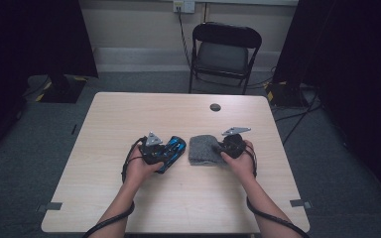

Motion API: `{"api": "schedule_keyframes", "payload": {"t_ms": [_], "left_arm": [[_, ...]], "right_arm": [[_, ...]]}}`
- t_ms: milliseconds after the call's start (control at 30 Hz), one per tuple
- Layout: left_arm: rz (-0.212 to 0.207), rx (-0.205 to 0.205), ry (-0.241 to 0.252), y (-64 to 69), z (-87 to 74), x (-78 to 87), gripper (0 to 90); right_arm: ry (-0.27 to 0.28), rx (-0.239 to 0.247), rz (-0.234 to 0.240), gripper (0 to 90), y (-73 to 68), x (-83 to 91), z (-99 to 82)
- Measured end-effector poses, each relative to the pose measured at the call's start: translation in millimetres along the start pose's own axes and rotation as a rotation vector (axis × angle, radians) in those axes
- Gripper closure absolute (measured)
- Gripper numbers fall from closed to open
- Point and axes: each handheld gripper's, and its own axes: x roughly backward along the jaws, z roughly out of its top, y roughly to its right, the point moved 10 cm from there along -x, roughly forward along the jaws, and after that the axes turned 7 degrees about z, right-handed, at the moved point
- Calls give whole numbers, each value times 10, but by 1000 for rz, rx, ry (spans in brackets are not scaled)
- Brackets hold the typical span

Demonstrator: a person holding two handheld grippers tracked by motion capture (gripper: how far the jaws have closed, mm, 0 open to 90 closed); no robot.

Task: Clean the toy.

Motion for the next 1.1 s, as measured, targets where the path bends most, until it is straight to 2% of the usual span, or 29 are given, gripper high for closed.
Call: {"api": "schedule_keyframes", "payload": {"t_ms": [100, 167, 267, 400, 533, 633, 667, 700, 800, 967, 1000, 1100], "left_arm": [[1, -1, 1, -2, 0, 0, 502], [0, -1, 2, -4, -1, 0, 502], [-1, 3, 3, 0, 0, 0, 503], [-2, 6, 5, 2, 0, -1, 502], [-1, 7, 6, 1, 0, -1, 503], [0, 2, 0, -3, 0, 1, 503], [0, 2, 0, -3, 0, 1, 503], [1, 0, -1, -4, 0, 1, 503], [0, 0, -1, -4, -1, 2, 503], [2, 5, -4, 1, 2, 0, 504], [1, 1, -3, -3, 0, 2, 503], [-1, 5, 3, 0, -1, 2, 503]], "right_arm": [[31, -7, 22, 720, -12, 82, 19], [45, 7, 40, 719, -59, 130, 33], [64, 28, 66, 718, -153, 200, 38], [92, 38, 128, 715, -308, 297, 19], [92, 58, 184, 714, -466, 346, -31], [85, 63, 228, 714, -591, 336, -69], [85, 63, 228, 714, -591, 336, -69], [82, 72, 253, 713, -688, 317, -93], [73, 83, 288, 713, -811, 283, -119], [37, 130, 332, 713, -984, 205, -168], [25, 139, 359, 713, -1050, 164, -190], [19, 155, 384, 709, -1129, 112, -195]]}}
